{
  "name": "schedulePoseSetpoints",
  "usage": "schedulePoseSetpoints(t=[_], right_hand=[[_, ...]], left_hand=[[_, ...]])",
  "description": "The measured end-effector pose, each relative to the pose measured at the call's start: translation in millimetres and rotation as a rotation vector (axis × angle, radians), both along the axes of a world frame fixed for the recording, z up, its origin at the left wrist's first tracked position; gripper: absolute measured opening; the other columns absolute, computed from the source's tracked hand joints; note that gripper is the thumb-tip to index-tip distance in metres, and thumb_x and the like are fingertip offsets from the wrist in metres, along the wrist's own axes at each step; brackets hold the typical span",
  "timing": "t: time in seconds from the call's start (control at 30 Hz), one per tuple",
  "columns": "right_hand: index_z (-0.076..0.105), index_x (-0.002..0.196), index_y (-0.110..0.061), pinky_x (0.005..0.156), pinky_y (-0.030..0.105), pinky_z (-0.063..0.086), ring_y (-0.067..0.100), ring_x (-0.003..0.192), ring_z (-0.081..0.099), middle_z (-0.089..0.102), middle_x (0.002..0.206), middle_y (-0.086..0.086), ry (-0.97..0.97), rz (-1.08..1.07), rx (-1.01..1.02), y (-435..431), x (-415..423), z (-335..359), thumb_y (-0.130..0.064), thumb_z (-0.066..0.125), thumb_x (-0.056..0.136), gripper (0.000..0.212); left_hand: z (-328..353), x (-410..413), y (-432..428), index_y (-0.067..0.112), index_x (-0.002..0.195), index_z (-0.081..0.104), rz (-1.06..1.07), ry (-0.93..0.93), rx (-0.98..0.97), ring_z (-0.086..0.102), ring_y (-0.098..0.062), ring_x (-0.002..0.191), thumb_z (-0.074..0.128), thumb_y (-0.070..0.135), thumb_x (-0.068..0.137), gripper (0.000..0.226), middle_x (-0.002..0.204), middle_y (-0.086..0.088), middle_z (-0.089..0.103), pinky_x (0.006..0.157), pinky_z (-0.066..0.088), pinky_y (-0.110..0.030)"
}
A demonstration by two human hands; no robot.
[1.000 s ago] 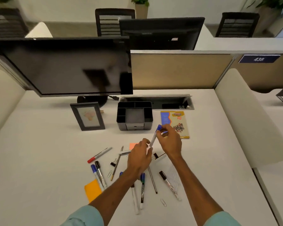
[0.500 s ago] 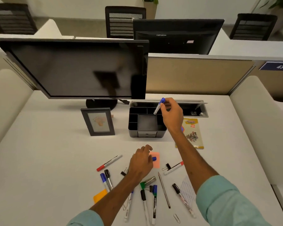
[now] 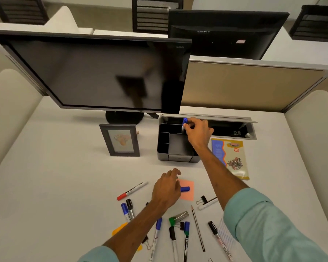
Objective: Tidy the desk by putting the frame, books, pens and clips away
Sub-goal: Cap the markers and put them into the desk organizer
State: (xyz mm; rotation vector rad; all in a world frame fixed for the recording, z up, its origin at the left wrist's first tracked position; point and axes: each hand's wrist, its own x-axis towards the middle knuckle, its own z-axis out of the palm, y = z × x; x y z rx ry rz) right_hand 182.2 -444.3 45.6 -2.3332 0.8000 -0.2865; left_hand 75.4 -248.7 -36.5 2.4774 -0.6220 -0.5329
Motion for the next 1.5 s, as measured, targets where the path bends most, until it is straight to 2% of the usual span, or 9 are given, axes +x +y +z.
schedulePoseSetpoints(t=[0.4, 0.63, 0.8, 0.9, 1.07, 1.2, 1.3, 1.4, 1.5], right_hand=[[0.068, 0.137, -0.027, 0.104, 0.042, 0.031, 0.018, 0.125, 0.05, 0.076, 0.103, -0.007, -0.011, -0.006, -0.032, -8, -23, 0, -0.029, 0.065, 0.101, 0.036], [0.073, 0.128, -0.027, 0.104, 0.048, 0.051, 0.027, 0.113, 0.061, 0.068, 0.118, 0.007, -0.165, -0.207, 0.095, -10, -116, -8, -0.026, 0.067, 0.101, 0.027], [0.075, 0.122, -0.022, 0.109, 0.042, 0.047, 0.029, 0.123, 0.062, 0.072, 0.115, 0.007, -0.157, -0.307, 0.231, -6, -191, -23, -0.02, 0.069, 0.099, 0.024], [0.076, 0.119, -0.022, 0.112, 0.044, 0.046, 0.028, 0.128, 0.06, 0.073, 0.112, 0.005, -0.127, -0.329, 0.247, 4, -223, -30, -0.018, 0.071, 0.097, 0.023], [0.071, 0.13, -0.027, 0.107, 0.042, 0.047, 0.022, 0.101, 0.062, 0.073, 0.103, -0.003, -0.049, -0.281, 0.274, 23, -247, -36, -0.015, 0.064, 0.1, 0.033], [0.066, 0.138, -0.024, 0.093, 0.034, 0.057, 0.019, 0.099, 0.067, 0.072, 0.113, 0.006, -0.024, -0.213, 0.331, 40, -243, -33, -0.017, 0.062, 0.103, 0.036], [0.065, 0.138, -0.022, 0.078, 0.024, 0.058, 0.013, 0.087, 0.068, 0.072, 0.115, -0.001, -0.027, -0.129, 0.398, 52, -230, -29, -0.023, 0.065, 0.103, 0.035], [0.063, 0.138, -0.021, 0.082, 0.017, 0.051, 0.013, 0.101, 0.066, 0.071, 0.111, -0.007, -0.042, -0.006, 0.447, 62, -212, -23, -0.028, 0.068, 0.102, 0.037], [0.066, 0.132, -0.018, 0.091, 0.026, 0.056, 0.014, 0.105, 0.068, 0.074, 0.118, -0.002, -0.08, 0.021, 0.41, 66, -191, -14, -0.03, 0.067, 0.102, 0.032]], left_hand=[[0, -10, 3, 0.029, 0.138, 0.05, -0.026, -0.002, 0.027, 0.061, -0.016, 0.113, 0.056, 0.023, 0.103, 0.035, 0.132, 0.003, 0.065, 0.089, 0.054, -0.029], [14, -42, -13, 0.029, 0.139, 0.052, -0.035, -0.179, 0.141, 0.048, -0.019, 0.132, 0.065, 0.027, 0.093, 0.048, 0.141, 0.006, 0.056, 0.115, 0.037, -0.041], [13, -41, -2, 0.027, 0.142, 0.05, -0.056, -0.195, 0.267, 0.043, -0.021, 0.136, 0.066, 0.022, 0.092, 0.053, 0.145, 0.003, 0.051, 0.114, 0.038, -0.04], [11, -36, 9, 0.024, 0.137, 0.054, -0.111, -0.229, 0.333, 0.046, -0.021, 0.129, 0.064, 0.024, 0.097, 0.042, 0.139, 0.0, 0.054, 0.109, 0.041, -0.037], [14, -32, 13, 0.02, 0.136, 0.053, -0.2, -0.258, 0.36, 0.048, -0.02, 0.126, 0.058, 0.023, 0.101, 0.036, 0.136, -0.001, 0.055, 0.109, 0.041, -0.035], [21, -33, 9, 0.021, 0.136, 0.05, -0.154, -0.214, 0.25, 0.051, -0.018, 0.119, 0.055, 0.02, 0.103, 0.033, 0.134, 0.0, 0.056, 0.103, 0.044, -0.031], [29, -36, 4, 0.018, 0.131, 0.05, -0.08, -0.126, 0.078, 0.056, -0.016, 0.105, 0.066, 0.024, 0.1, 0.035, 0.123, -0.001, 0.059, 0.09, 0.051, -0.027], [38, -37, -1, 0.017, 0.127, 0.05, -0.017, -0.079, -0.07, 0.059, -0.018, 0.1, 0.067, 0.029, 0.1, 0.034, 0.117, -0.002, 0.059, 0.087, 0.059, -0.035], [43, -32, -4, 0.018, 0.127, 0.049, 0.008, -0.091, -0.182, 0.062, -0.018, 0.094, 0.059, 0.026, 0.105, 0.025, 0.116, -0.001, 0.062, 0.084, 0.06, -0.036]])
